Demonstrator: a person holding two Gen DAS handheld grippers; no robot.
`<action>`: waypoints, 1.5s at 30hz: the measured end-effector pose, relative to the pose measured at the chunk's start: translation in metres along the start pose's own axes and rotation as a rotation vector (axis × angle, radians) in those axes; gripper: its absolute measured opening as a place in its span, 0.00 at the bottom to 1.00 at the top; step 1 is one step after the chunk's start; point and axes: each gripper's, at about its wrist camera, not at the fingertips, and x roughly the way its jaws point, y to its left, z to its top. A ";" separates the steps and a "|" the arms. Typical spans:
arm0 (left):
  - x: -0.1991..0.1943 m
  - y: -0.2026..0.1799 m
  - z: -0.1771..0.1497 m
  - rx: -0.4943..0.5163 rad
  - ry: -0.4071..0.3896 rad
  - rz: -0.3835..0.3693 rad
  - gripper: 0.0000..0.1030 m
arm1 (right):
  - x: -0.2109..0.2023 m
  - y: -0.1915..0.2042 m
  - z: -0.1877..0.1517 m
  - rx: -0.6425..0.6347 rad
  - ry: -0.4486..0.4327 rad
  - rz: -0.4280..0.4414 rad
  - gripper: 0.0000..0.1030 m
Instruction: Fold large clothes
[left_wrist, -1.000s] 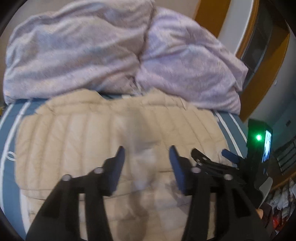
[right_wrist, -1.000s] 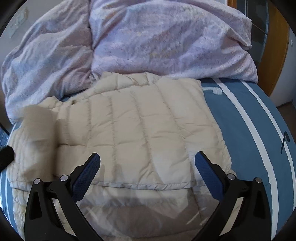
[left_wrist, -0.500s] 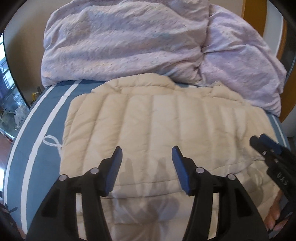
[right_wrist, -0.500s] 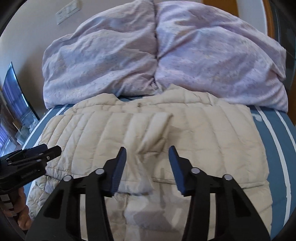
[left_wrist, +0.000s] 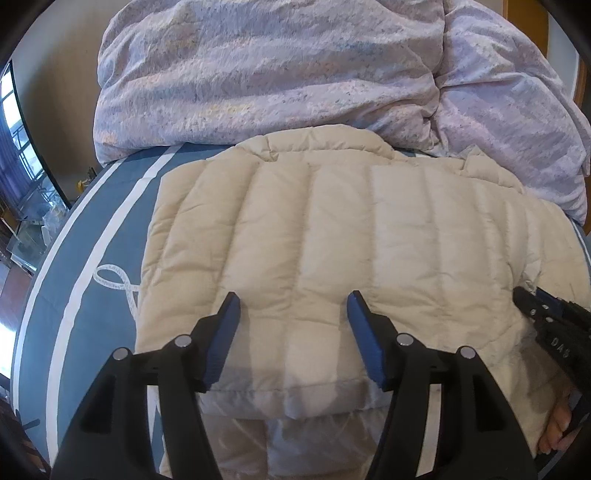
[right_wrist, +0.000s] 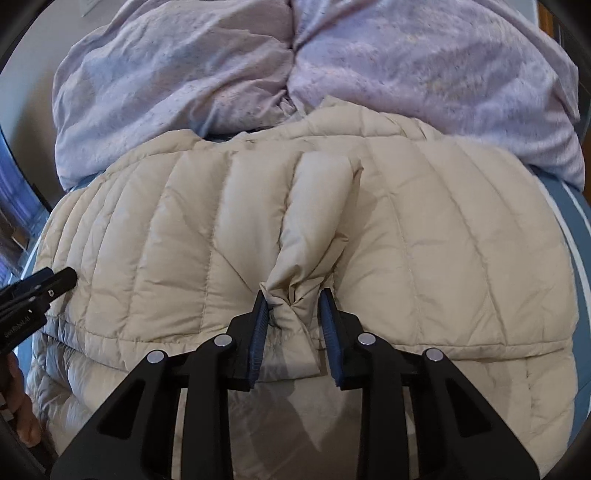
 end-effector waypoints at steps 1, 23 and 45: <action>0.004 0.001 0.000 0.002 0.003 0.003 0.59 | 0.001 -0.001 -0.001 0.006 0.002 0.003 0.29; -0.035 0.049 -0.028 -0.040 -0.005 -0.081 0.75 | -0.060 -0.027 -0.013 0.006 -0.022 0.091 0.88; -0.110 0.123 -0.189 -0.083 0.065 -0.199 0.72 | -0.185 -0.204 -0.161 0.154 0.086 0.101 0.88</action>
